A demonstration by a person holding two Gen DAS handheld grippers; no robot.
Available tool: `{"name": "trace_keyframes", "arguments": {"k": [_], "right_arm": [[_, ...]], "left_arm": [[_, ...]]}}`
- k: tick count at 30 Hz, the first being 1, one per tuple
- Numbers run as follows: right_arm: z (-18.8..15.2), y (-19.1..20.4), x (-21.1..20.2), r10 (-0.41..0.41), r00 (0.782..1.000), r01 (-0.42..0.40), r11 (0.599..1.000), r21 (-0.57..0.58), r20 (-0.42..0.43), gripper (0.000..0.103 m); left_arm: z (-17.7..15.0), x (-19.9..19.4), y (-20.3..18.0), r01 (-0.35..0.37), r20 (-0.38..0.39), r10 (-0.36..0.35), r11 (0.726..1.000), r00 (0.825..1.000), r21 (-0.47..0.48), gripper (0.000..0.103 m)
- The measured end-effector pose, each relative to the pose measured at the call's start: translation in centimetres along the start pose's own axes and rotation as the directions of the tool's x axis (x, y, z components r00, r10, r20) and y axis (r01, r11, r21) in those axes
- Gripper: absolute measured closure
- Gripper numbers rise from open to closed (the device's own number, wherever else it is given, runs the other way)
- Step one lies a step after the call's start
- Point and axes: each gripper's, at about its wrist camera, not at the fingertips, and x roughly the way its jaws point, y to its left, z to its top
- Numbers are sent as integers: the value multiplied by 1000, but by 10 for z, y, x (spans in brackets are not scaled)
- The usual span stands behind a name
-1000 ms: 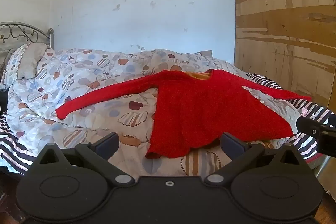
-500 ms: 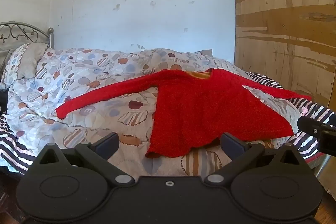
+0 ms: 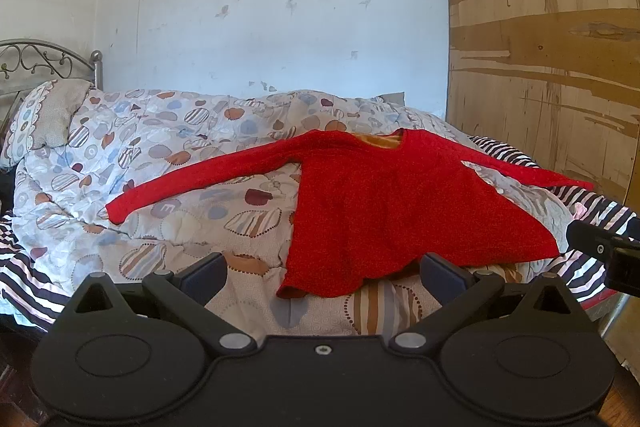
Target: Fold small clothes
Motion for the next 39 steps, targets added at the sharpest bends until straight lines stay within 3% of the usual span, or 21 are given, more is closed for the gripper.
{"name": "trace_keyframes", "arguments": {"k": [39], "right_arm": [[-3, -1, 2, -1, 1000, 1, 1000, 5, -5, 0]], "left_arm": [[-4, 1, 0, 1, -7, -1, 1000, 1000, -1, 1]]}}
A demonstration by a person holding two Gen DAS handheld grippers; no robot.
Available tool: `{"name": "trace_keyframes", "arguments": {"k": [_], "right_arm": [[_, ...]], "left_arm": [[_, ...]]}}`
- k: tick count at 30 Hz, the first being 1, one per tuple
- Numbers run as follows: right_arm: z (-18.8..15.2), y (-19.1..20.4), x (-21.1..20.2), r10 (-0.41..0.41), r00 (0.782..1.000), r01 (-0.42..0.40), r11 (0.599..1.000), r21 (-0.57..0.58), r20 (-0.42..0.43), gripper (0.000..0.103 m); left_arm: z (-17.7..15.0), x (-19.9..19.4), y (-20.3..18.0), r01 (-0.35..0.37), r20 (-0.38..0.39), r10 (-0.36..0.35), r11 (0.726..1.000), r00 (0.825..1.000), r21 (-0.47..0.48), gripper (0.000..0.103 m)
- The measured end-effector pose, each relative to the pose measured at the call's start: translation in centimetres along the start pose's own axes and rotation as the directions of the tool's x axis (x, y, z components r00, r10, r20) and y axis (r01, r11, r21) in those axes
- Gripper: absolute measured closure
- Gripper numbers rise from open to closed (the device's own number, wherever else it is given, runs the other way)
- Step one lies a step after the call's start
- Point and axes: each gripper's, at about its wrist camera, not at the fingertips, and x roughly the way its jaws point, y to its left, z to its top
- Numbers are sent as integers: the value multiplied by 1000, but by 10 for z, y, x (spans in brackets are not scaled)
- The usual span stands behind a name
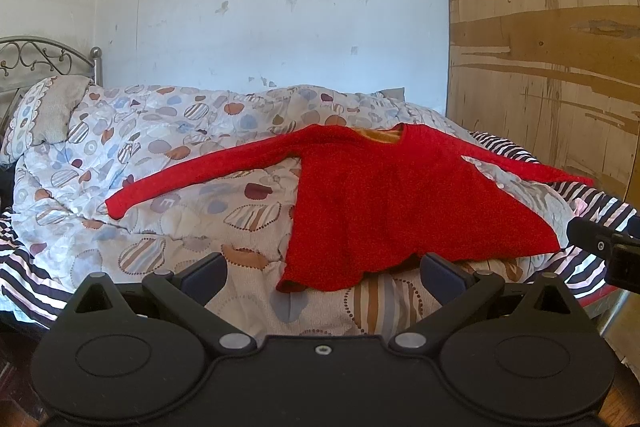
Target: Fold small clothes
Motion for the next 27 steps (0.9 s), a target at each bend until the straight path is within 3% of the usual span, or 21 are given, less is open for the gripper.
{"name": "trace_keyframes", "arguments": {"k": [19, 27], "right_arm": [[-4, -1, 2, -3, 1000, 3, 1000, 6, -7, 0], [-3, -1, 4, -3, 1000, 3, 1000, 8, -19, 0]], "left_arm": [[-21, 6, 0, 1, -14, -1, 1000, 1000, -1, 1], [-15, 8, 1, 0, -36, 0, 1000, 999, -3, 1]]}}
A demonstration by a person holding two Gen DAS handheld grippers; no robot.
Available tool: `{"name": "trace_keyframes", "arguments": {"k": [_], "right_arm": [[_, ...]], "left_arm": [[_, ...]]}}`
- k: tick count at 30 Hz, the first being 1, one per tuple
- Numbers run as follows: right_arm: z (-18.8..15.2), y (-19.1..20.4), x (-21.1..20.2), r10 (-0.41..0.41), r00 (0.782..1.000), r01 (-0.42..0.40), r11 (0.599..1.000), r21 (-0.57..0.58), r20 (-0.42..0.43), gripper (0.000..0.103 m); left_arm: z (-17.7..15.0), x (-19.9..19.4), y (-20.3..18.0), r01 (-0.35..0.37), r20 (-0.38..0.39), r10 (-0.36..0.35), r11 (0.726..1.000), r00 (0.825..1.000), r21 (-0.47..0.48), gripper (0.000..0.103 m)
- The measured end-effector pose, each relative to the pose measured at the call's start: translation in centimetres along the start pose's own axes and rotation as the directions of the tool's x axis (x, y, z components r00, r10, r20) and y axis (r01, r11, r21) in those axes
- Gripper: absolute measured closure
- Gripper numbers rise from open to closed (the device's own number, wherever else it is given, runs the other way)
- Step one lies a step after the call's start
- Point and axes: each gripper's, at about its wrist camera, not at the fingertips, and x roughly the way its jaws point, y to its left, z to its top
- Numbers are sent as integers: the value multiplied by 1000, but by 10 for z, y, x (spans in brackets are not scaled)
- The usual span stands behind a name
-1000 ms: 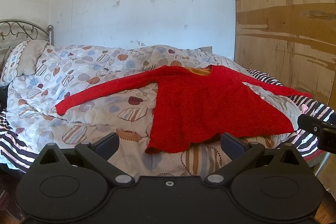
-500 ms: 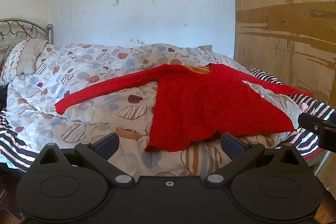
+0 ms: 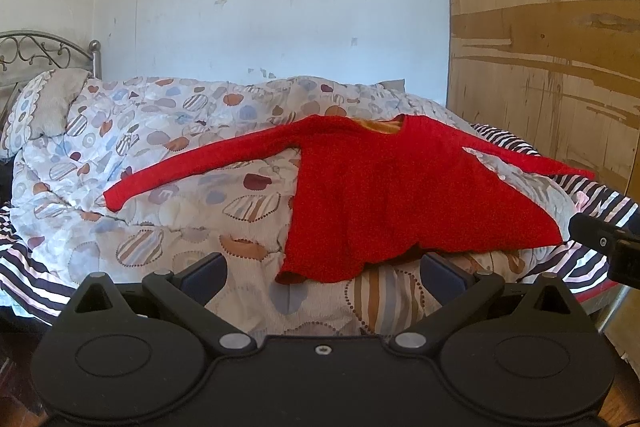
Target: Fold small clothes
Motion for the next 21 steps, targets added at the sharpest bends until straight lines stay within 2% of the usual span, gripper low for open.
{"name": "trace_keyframes", "arguments": {"k": [21], "right_arm": [[-4, -7, 17, -6, 997, 9, 999, 37, -76, 0]], "left_arm": [[8, 34, 5, -18, -138, 14, 1000, 990, -26, 1]]}}
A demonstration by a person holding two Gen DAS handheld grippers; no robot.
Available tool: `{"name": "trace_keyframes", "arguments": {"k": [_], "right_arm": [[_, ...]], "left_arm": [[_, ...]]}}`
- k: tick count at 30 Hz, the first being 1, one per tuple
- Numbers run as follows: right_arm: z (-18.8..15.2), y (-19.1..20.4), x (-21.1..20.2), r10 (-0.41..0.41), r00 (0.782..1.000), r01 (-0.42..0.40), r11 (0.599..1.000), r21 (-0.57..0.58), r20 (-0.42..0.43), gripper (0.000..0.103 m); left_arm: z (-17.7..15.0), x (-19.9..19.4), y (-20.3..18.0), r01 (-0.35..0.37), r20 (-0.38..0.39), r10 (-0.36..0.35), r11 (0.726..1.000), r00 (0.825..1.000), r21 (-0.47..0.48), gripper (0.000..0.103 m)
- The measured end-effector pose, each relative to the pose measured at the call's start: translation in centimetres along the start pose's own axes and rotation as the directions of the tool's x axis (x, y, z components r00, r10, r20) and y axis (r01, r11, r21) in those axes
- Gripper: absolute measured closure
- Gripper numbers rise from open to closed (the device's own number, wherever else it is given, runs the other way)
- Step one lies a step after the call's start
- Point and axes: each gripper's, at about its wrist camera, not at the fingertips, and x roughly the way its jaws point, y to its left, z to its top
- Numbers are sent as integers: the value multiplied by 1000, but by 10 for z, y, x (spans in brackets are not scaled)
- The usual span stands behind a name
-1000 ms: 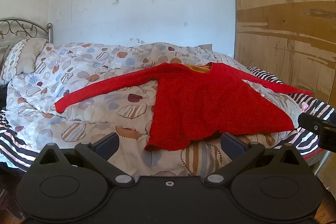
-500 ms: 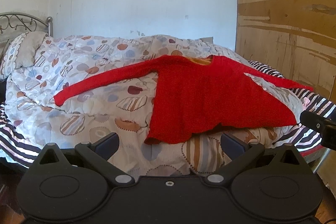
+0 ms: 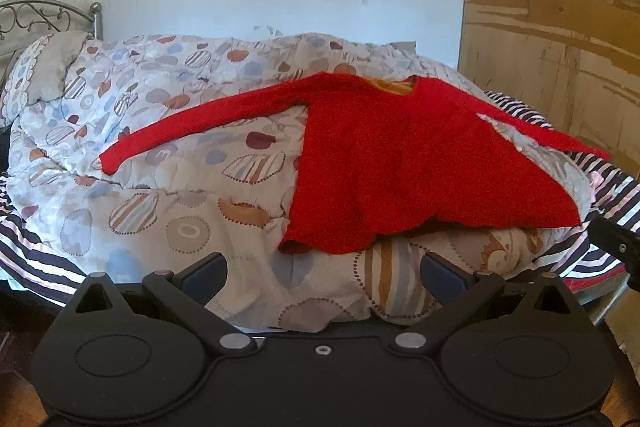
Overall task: Fold small clothes
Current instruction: 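Reach the right gripper to the red sweater's sleeve cuff and grasp it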
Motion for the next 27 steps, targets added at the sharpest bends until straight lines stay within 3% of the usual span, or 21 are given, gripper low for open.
{"name": "trace_keyframes", "arguments": {"k": [11, 21, 27], "right_arm": [[30, -44, 40, -79, 997, 78, 996, 50, 14, 0], [73, -115, 107, -162, 987, 163, 982, 98, -18, 0], [91, -168, 146, -145, 989, 144, 973, 183, -10, 0]], "left_arm": [[53, 43, -10, -23, -9, 23, 999, 1000, 43, 1], [118, 115, -37, -2, 3, 2, 999, 1000, 53, 1], [146, 158, -52, -5, 6, 5, 997, 1000, 71, 1]]}}
